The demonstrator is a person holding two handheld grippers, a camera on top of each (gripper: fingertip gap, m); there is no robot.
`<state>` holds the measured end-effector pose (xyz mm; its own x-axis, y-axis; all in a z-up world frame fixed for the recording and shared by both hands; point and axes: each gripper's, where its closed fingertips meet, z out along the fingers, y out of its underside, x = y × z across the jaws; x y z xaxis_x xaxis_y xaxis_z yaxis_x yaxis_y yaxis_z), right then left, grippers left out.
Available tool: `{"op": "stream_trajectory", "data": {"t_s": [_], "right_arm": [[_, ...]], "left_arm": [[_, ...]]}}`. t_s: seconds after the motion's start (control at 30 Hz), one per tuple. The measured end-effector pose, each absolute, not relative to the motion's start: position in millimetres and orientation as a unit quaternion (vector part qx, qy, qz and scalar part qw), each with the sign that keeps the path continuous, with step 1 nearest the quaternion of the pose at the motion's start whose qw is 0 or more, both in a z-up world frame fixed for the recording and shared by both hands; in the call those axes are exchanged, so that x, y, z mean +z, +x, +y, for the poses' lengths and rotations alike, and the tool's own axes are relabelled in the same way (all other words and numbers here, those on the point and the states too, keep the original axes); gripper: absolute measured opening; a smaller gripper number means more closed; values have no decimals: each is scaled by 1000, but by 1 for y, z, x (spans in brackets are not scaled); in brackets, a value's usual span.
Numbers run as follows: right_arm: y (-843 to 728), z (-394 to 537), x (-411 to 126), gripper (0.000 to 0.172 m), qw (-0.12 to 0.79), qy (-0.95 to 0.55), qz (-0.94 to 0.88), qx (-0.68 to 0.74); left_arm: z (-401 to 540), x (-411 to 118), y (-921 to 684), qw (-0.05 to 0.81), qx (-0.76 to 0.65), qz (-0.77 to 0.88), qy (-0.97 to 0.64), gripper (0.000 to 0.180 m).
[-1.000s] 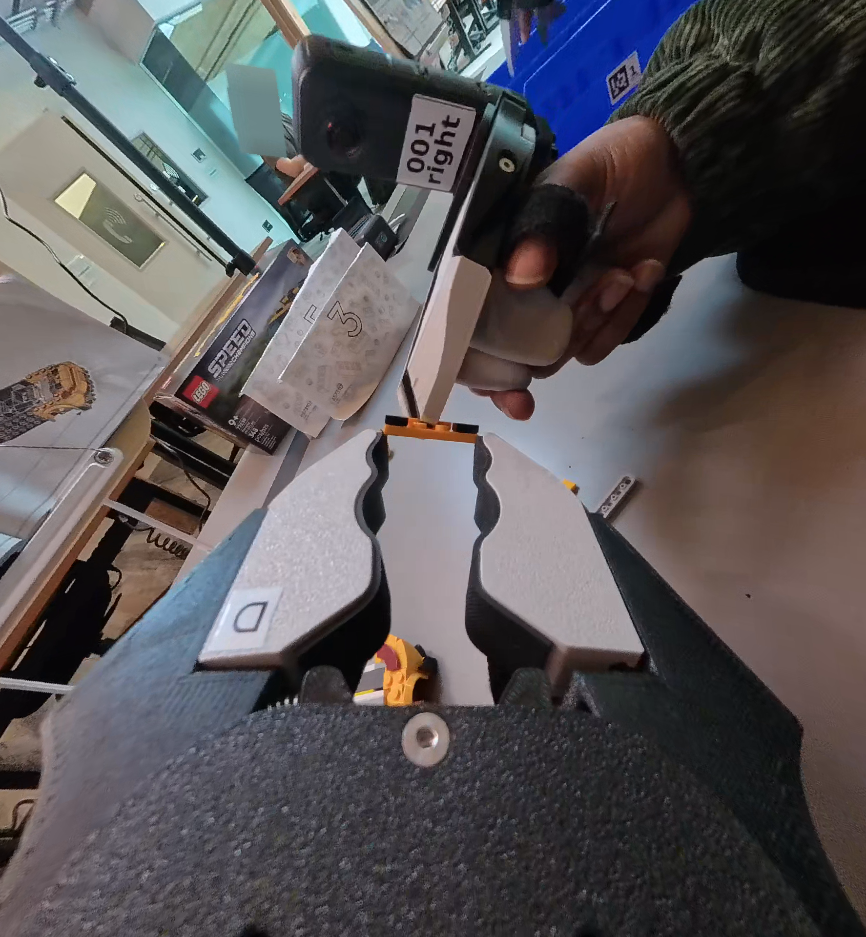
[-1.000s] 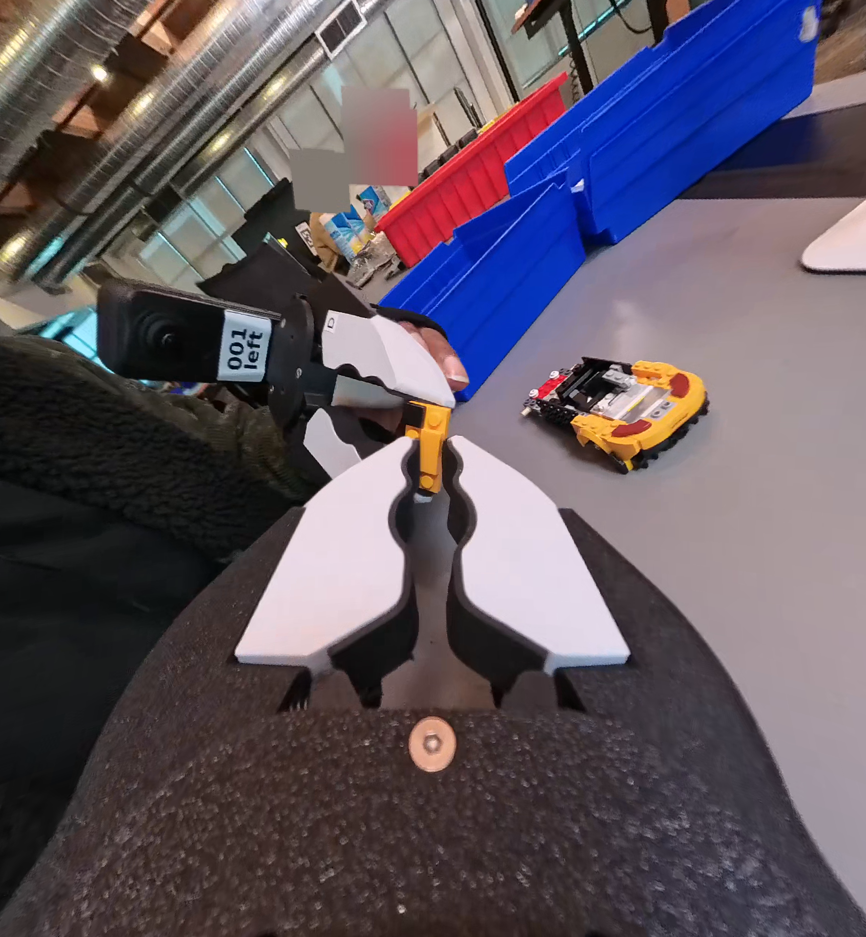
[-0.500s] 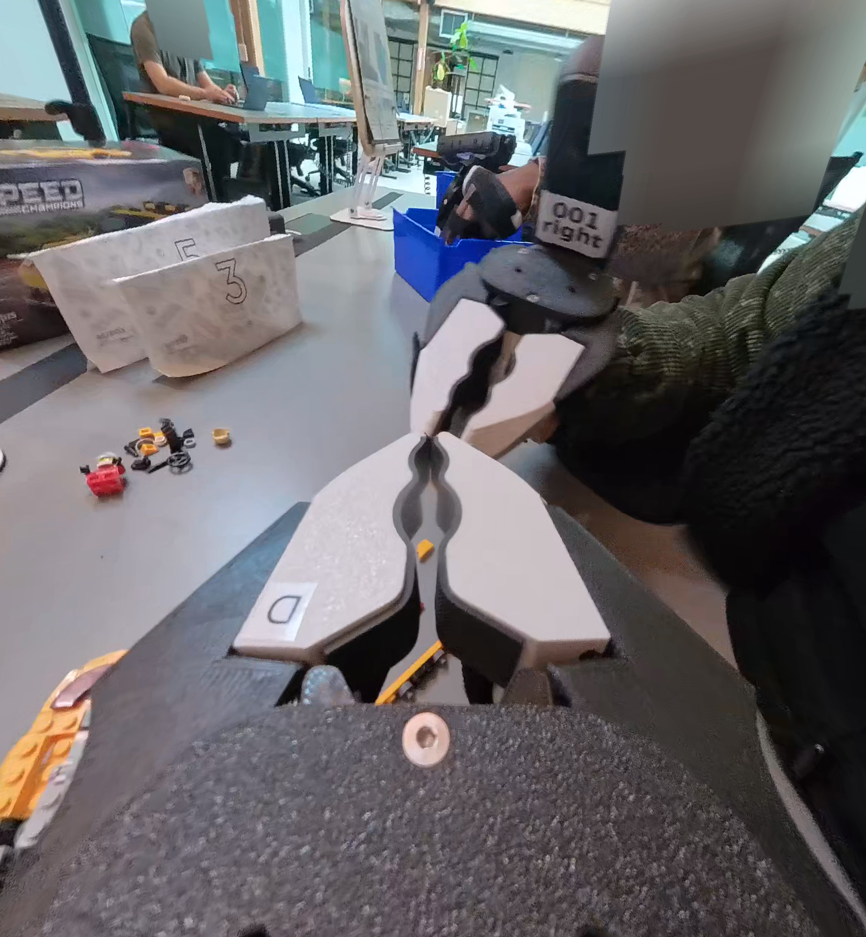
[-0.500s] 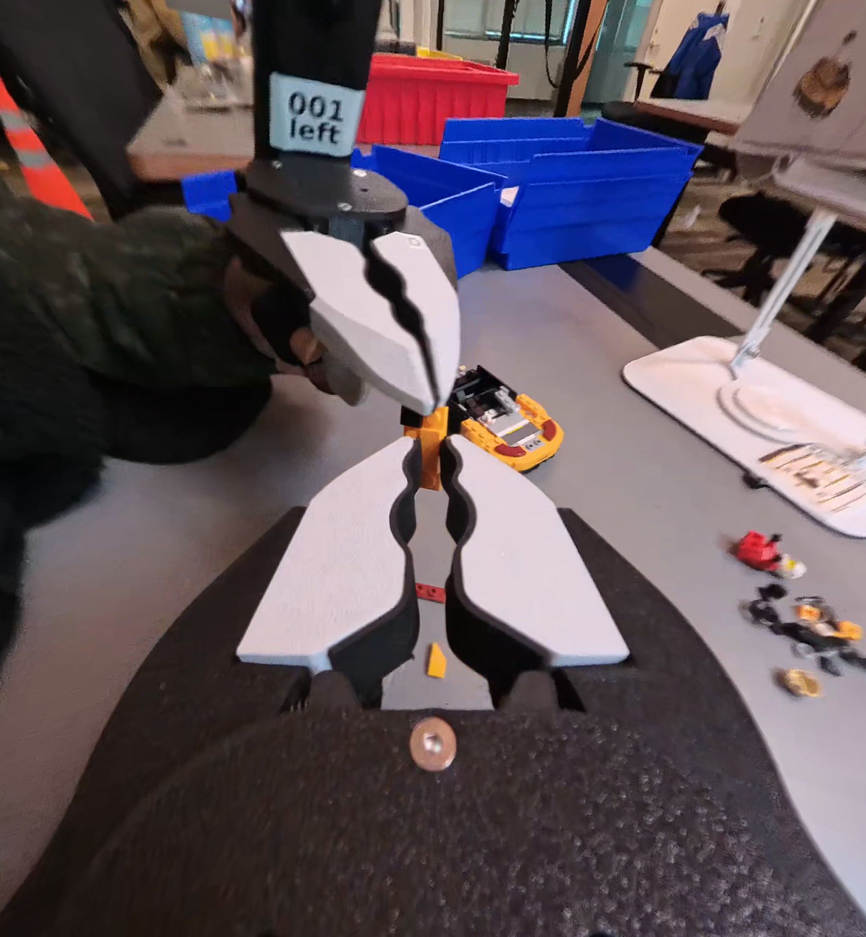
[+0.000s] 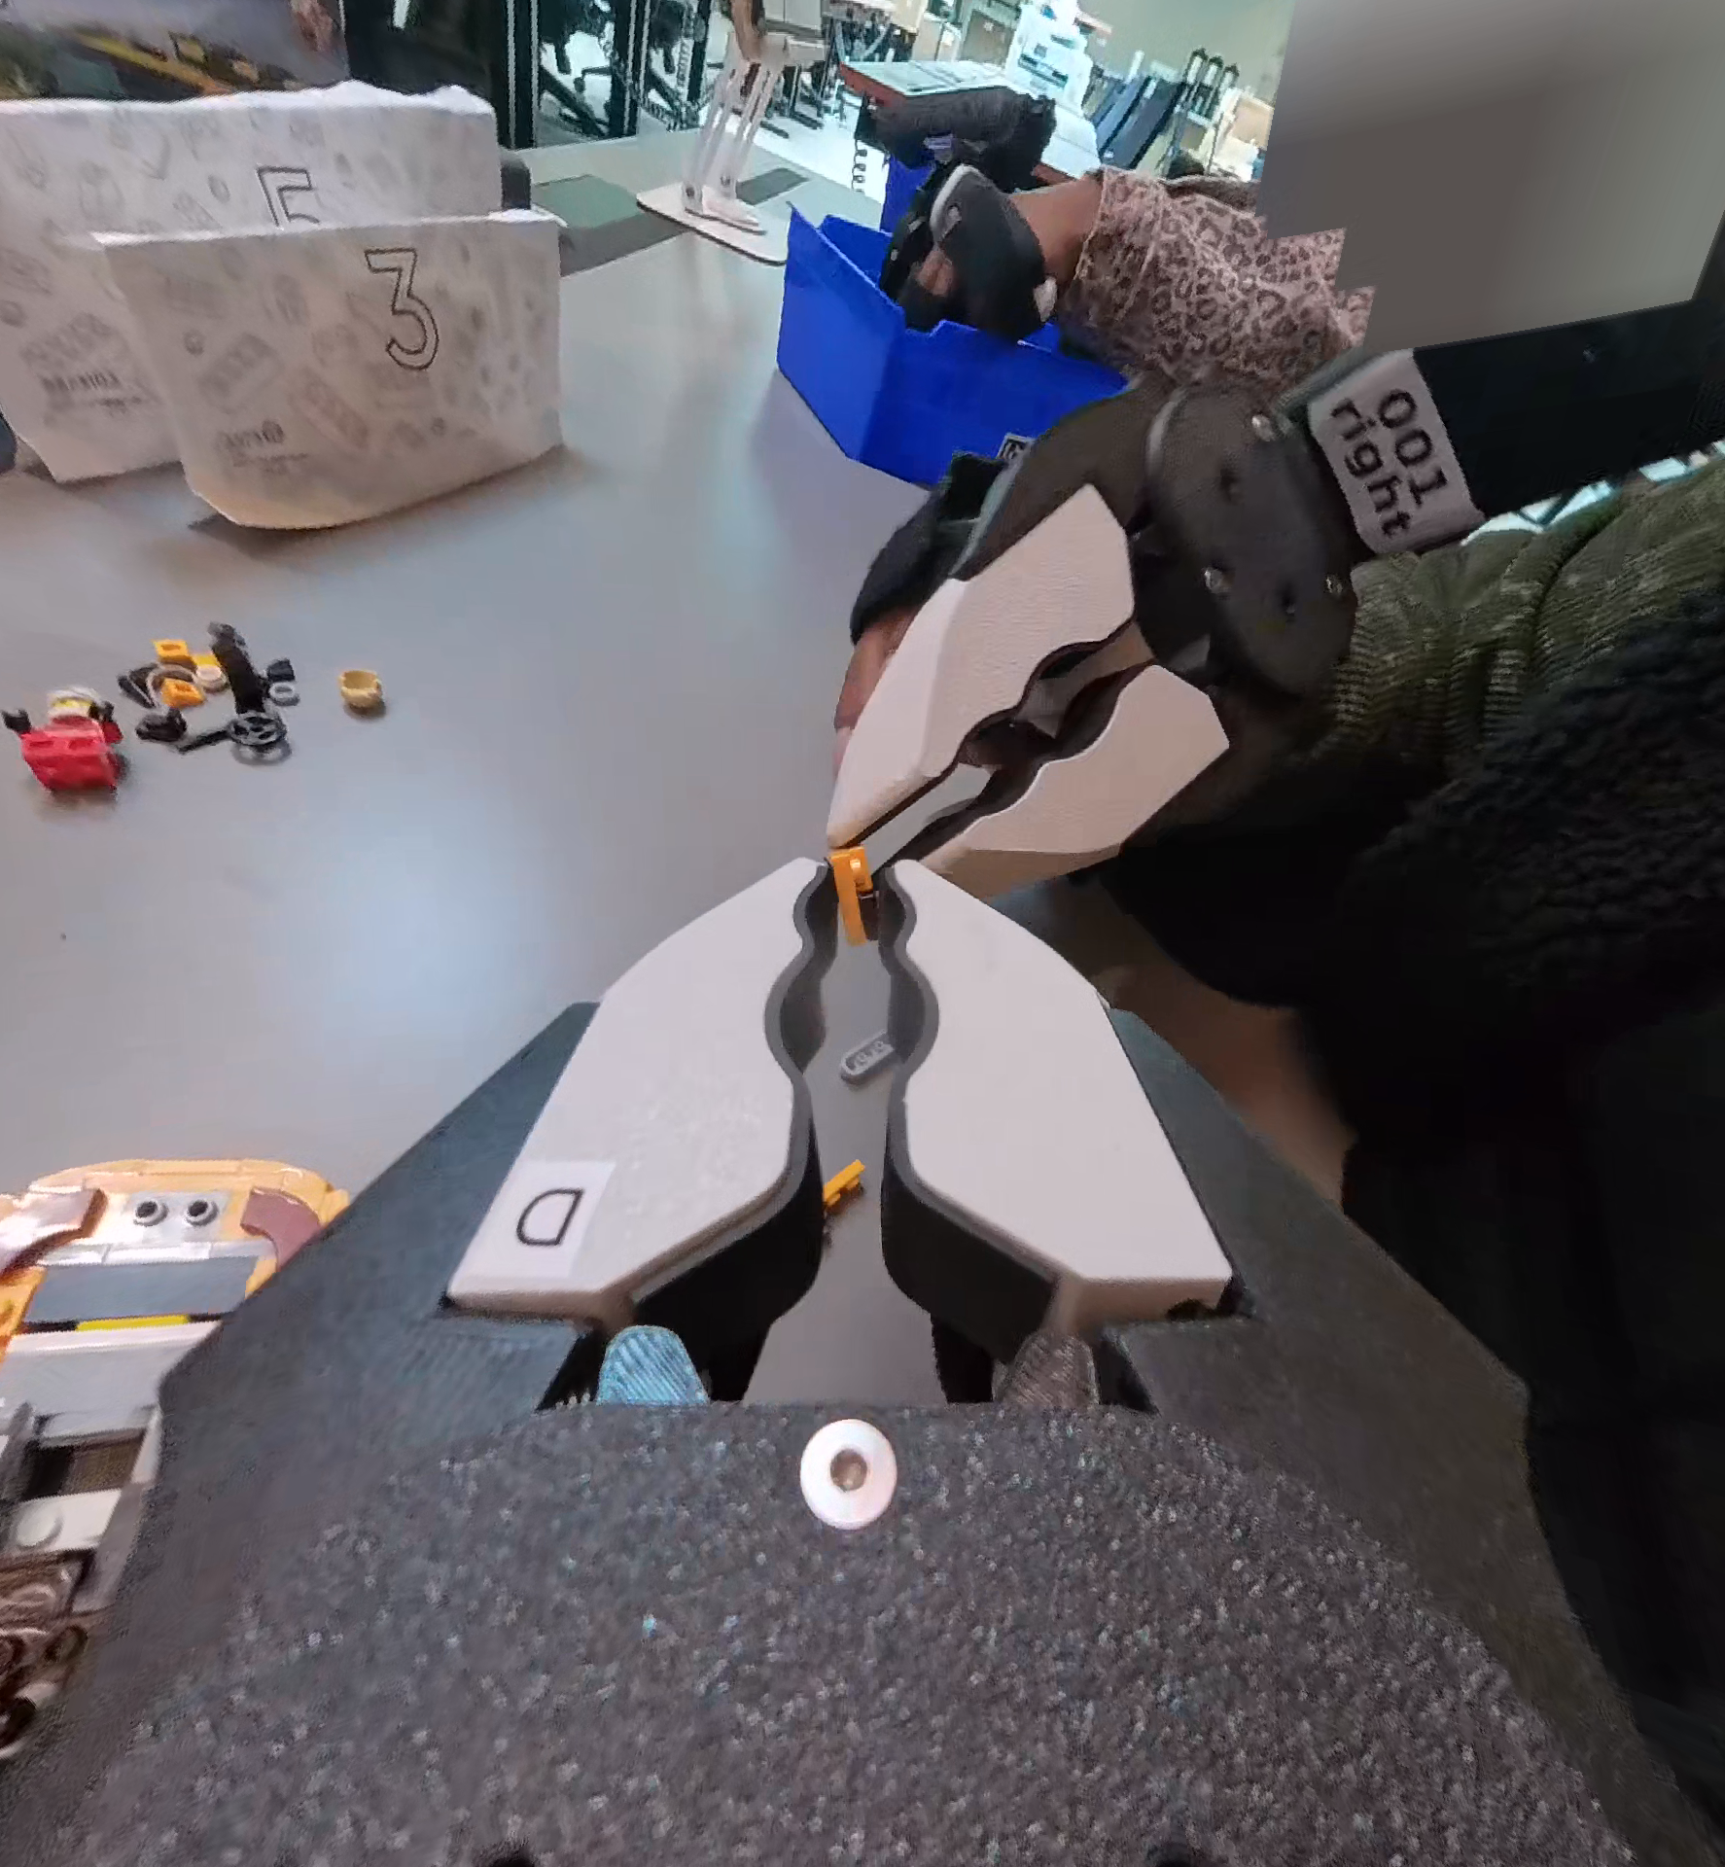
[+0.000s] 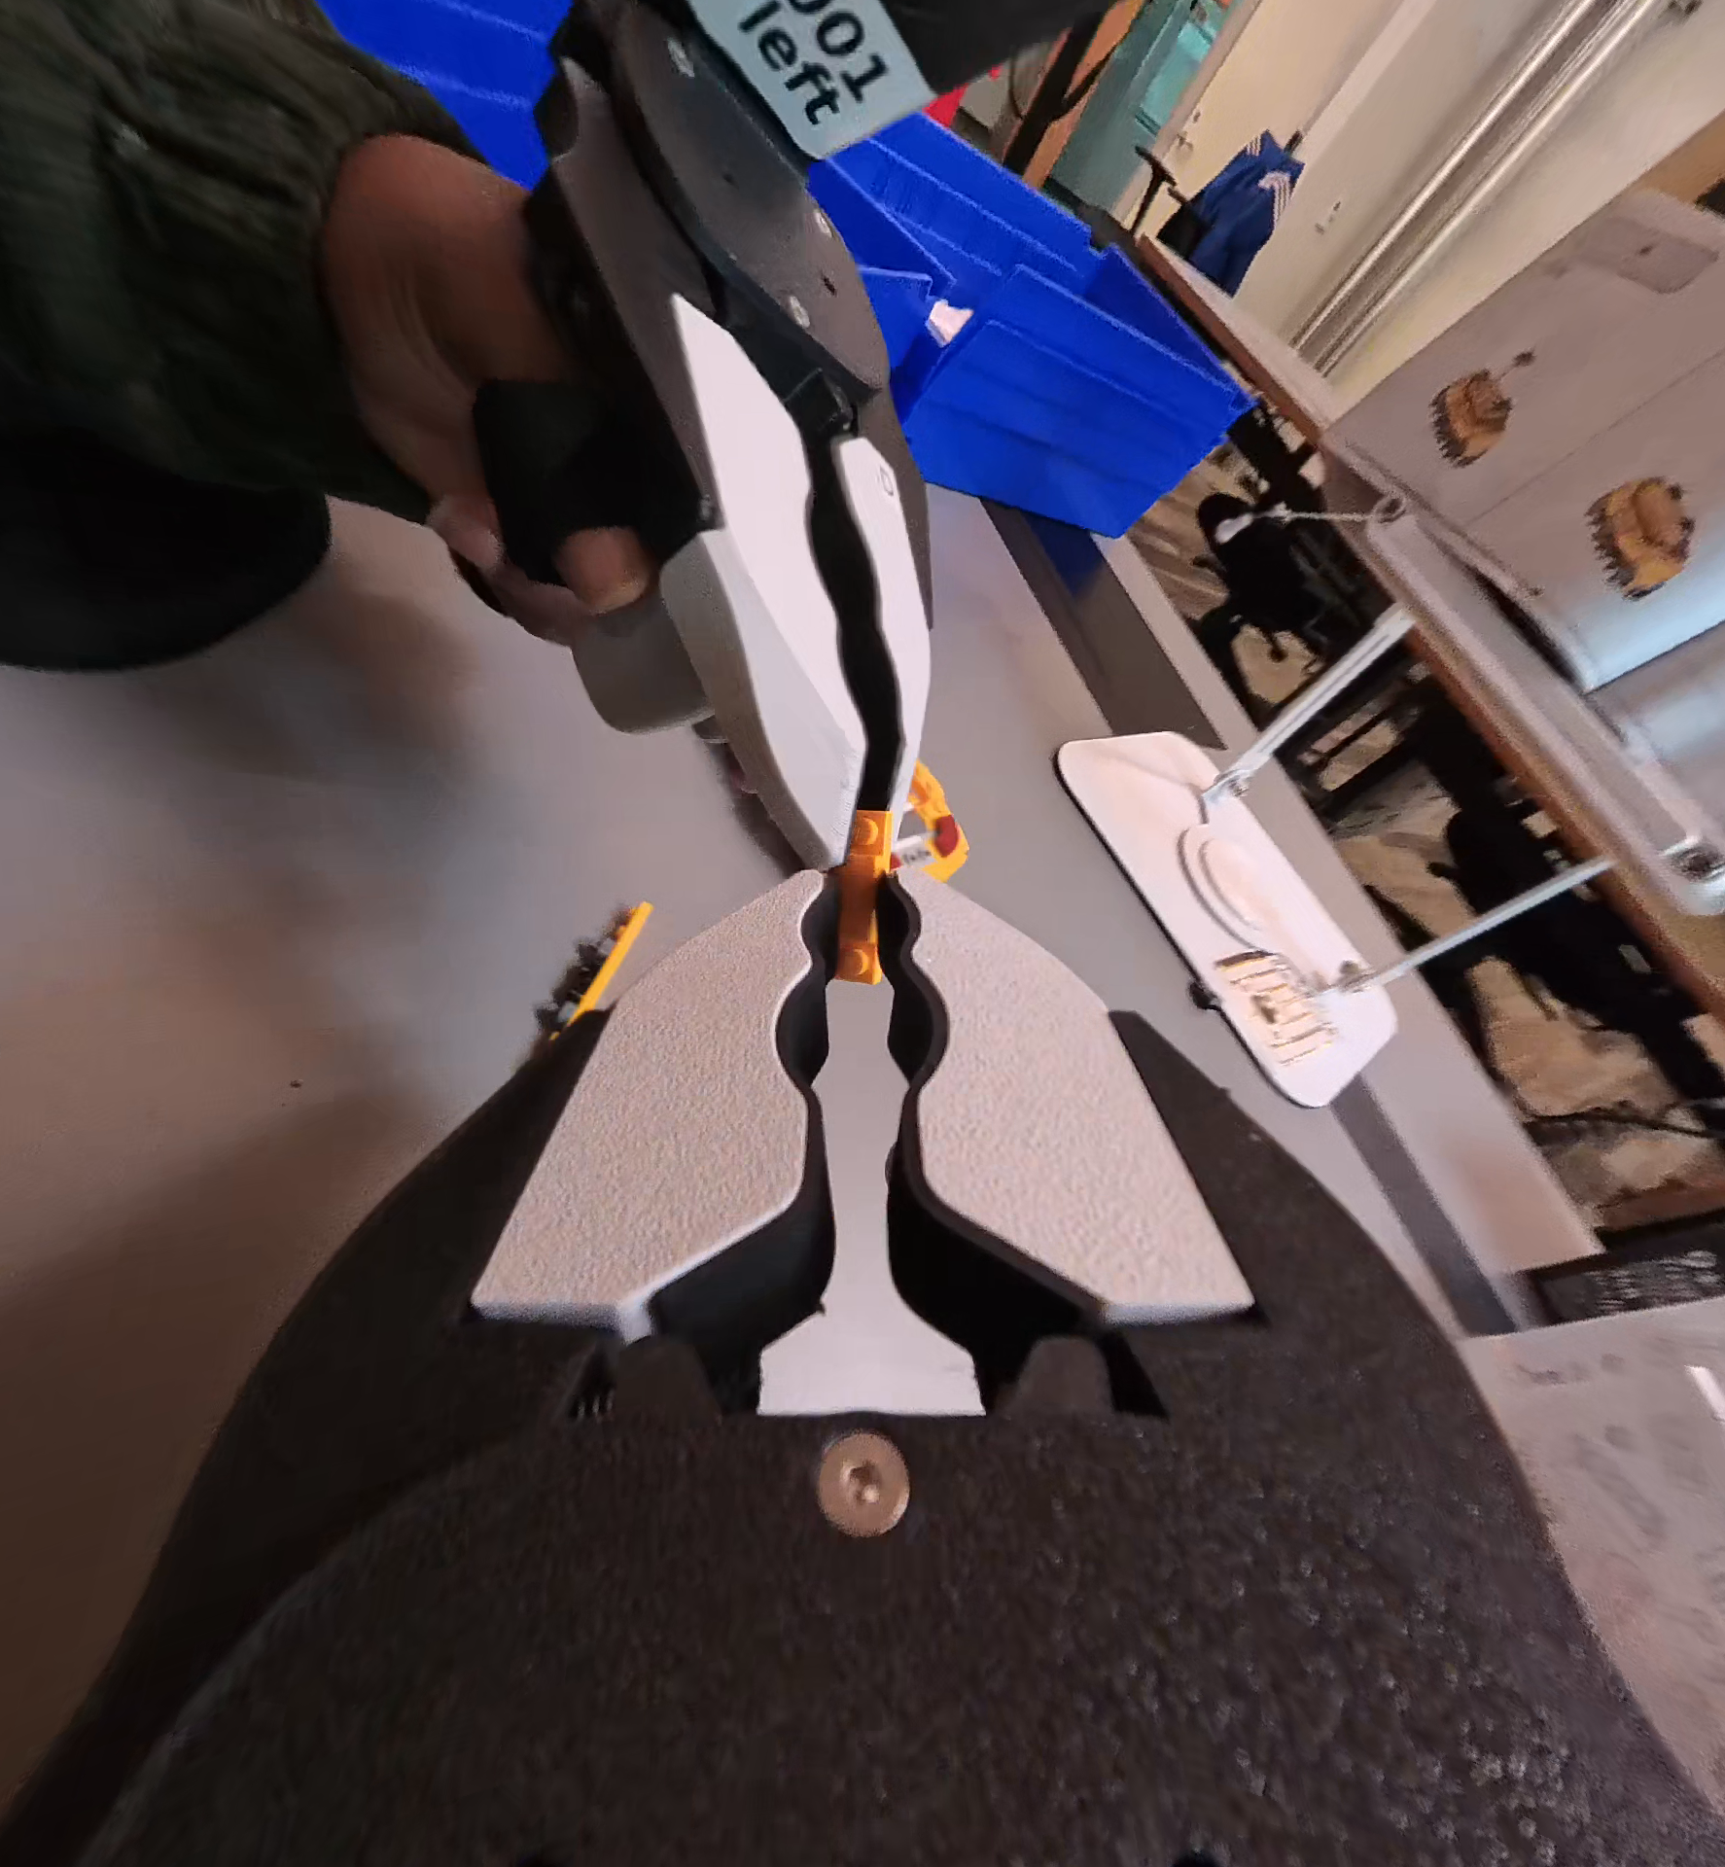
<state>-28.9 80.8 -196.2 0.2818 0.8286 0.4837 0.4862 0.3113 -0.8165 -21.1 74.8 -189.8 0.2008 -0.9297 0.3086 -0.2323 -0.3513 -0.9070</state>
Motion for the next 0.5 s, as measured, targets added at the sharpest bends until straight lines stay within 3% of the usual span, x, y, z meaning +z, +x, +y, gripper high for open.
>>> {"op": "stream_trajectory", "data": {"t_s": [0.23,0.5], "right_arm": [[-26,82,-189,7,621,-486,-615,-2],[-23,77,-192,6,627,-456,-631,-21]], "left_arm": [[78,-185,-18,309,-566,318,-695,6],[77,-188,-15,230,-651,241,-682,5]]}}
